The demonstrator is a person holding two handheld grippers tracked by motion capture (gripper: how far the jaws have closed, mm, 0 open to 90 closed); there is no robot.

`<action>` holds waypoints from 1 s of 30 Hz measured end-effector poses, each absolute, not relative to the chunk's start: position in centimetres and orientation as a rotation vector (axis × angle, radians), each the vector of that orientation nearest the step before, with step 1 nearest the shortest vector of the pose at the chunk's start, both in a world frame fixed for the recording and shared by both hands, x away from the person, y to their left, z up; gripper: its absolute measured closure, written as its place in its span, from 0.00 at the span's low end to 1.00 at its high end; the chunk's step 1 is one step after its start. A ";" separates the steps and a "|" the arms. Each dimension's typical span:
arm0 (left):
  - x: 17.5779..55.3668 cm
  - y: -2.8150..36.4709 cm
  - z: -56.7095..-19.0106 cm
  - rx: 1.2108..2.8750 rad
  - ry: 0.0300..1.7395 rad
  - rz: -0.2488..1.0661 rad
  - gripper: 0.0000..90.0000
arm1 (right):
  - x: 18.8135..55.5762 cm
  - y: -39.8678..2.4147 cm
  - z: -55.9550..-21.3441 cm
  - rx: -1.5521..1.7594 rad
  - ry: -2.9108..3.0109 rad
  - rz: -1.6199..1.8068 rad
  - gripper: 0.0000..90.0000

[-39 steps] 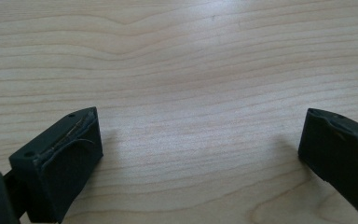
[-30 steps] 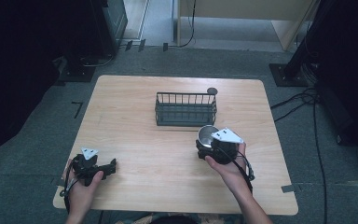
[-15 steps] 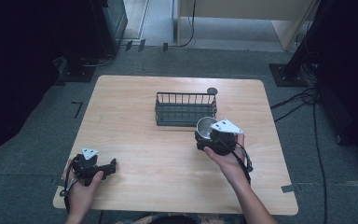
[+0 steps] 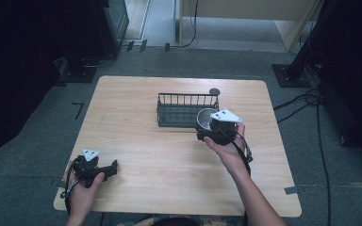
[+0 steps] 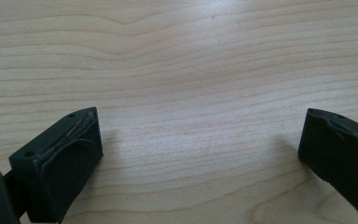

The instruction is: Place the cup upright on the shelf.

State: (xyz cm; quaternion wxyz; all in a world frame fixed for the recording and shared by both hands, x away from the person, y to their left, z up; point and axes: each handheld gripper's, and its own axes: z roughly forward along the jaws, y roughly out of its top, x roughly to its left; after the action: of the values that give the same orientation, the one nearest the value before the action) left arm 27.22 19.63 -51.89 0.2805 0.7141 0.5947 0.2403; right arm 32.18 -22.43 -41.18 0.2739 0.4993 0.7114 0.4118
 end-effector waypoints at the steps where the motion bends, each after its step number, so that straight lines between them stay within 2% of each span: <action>1: 27.2 19.6 -51.9 1.913 1.595 0.644 0.00 | 32.3 -22.4 -41.1 1.343 1.910 1.107 0.20; 15: 27.2 19.6 -51.9 1.914 1.594 0.644 0.00 | 35.9 -22.1 -39.3 1.354 1.866 1.103 0.20; 30: 27.2 19.6 -51.9 1.914 1.594 0.644 0.00 | 40.3 -21.9 -39.4 1.408 1.812 1.098 0.20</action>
State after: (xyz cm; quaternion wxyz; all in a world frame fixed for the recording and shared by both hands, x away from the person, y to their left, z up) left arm 27.22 19.62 -51.90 0.2805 0.7142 0.5946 0.2403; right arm 40.32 -21.88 -39.36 0.2944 0.5288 0.6808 0.4125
